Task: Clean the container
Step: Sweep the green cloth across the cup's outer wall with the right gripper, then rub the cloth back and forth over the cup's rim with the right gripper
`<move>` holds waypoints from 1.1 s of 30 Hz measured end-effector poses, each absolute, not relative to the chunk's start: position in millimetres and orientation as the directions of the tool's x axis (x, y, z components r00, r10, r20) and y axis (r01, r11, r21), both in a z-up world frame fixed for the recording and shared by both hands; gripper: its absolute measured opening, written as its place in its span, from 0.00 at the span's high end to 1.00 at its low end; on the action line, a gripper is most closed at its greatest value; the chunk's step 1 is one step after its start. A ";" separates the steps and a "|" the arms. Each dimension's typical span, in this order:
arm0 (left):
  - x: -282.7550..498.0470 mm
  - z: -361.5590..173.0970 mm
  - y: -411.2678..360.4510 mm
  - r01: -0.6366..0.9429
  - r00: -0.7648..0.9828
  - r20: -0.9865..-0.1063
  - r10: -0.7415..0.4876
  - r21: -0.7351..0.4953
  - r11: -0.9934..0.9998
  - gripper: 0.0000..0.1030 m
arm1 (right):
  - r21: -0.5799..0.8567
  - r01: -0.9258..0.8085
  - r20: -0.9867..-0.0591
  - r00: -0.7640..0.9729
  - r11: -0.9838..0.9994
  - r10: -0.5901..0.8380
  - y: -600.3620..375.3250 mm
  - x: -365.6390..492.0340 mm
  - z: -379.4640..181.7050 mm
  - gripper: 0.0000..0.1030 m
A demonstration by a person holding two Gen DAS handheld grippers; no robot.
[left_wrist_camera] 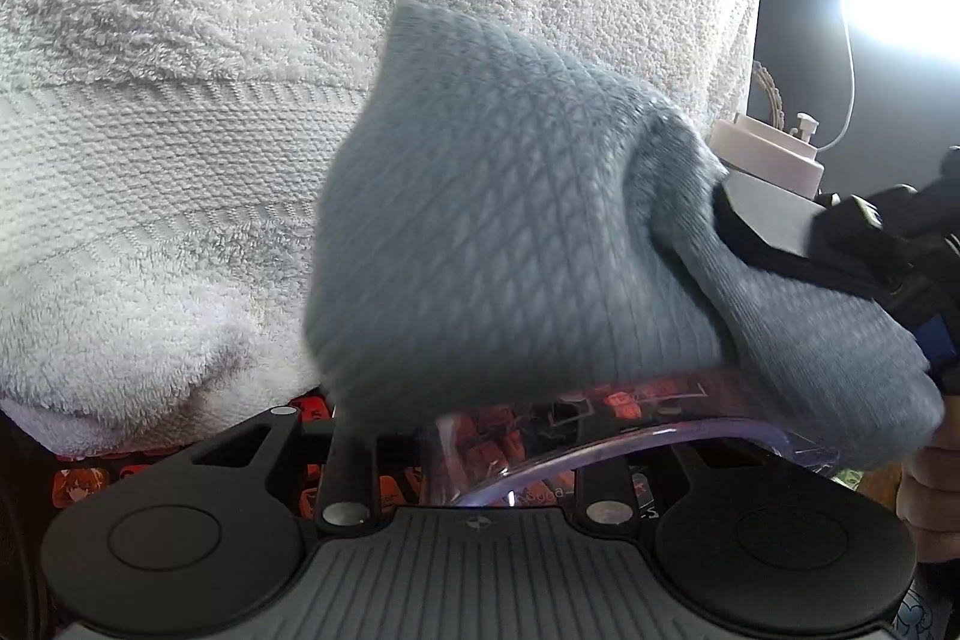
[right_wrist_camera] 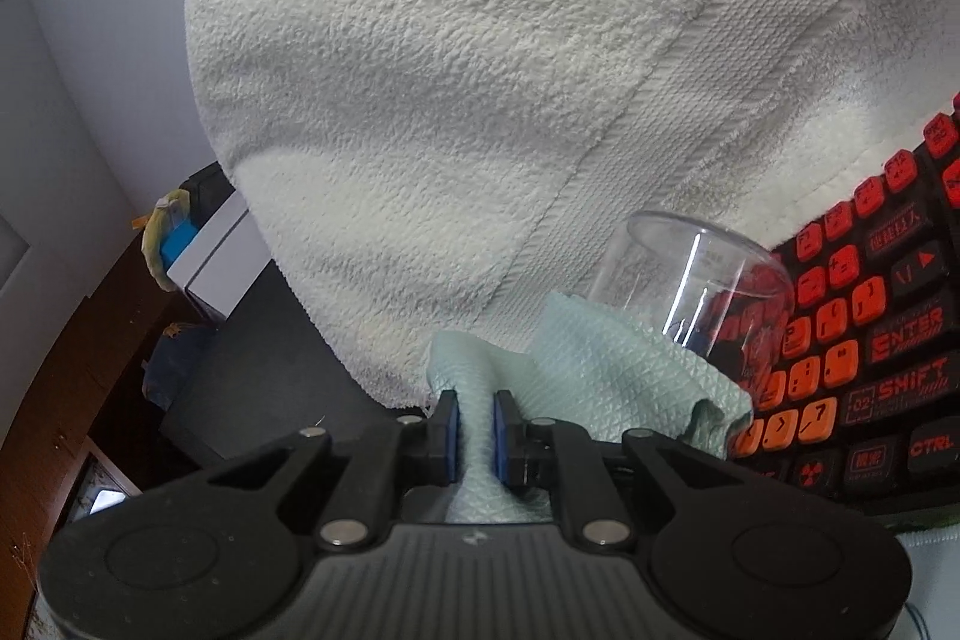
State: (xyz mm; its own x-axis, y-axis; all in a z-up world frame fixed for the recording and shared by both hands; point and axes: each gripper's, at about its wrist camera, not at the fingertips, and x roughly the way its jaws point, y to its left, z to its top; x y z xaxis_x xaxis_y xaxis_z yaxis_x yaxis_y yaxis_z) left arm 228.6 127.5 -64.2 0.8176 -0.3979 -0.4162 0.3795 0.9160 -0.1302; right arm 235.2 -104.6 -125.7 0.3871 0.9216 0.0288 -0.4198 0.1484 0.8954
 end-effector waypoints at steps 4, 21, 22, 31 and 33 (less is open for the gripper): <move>228.7 -64.5 125.9 0.379 0.818 -0.417 -0.396 -0.127 0.917 0.74 | 0.905 -0.395 0.037 0.448 0.160 0.893 -117.4 241.1 -130.3 0.90; 231.4 -65.6 129.0 0.379 0.819 -0.418 -0.393 -0.120 0.917 0.74 | 0.881 -0.454 0.026 0.336 0.137 0.941 -94.0 229.4 -124.2 0.89; 231.4 -65.6 128.9 0.379 0.819 -0.418 -0.393 -0.120 0.918 0.74 | 0.877 -0.459 0.023 0.333 0.141 0.943 -93.7 228.9 -123.1 0.89; 233.3 -63.7 124.6 0.379 0.820 -0.418 -0.392 -0.117 0.918 0.74 | 0.887 -0.430 0.027 0.408 0.166 0.913 -110.2 236.7 -125.0 0.90; 233.7 -63.3 123.6 0.379 0.820 -0.418 -0.391 -0.116 0.918 0.74 | 0.901 -0.403 0.036 0.437 0.160 0.899 -117.5 241.0 -128.5 0.90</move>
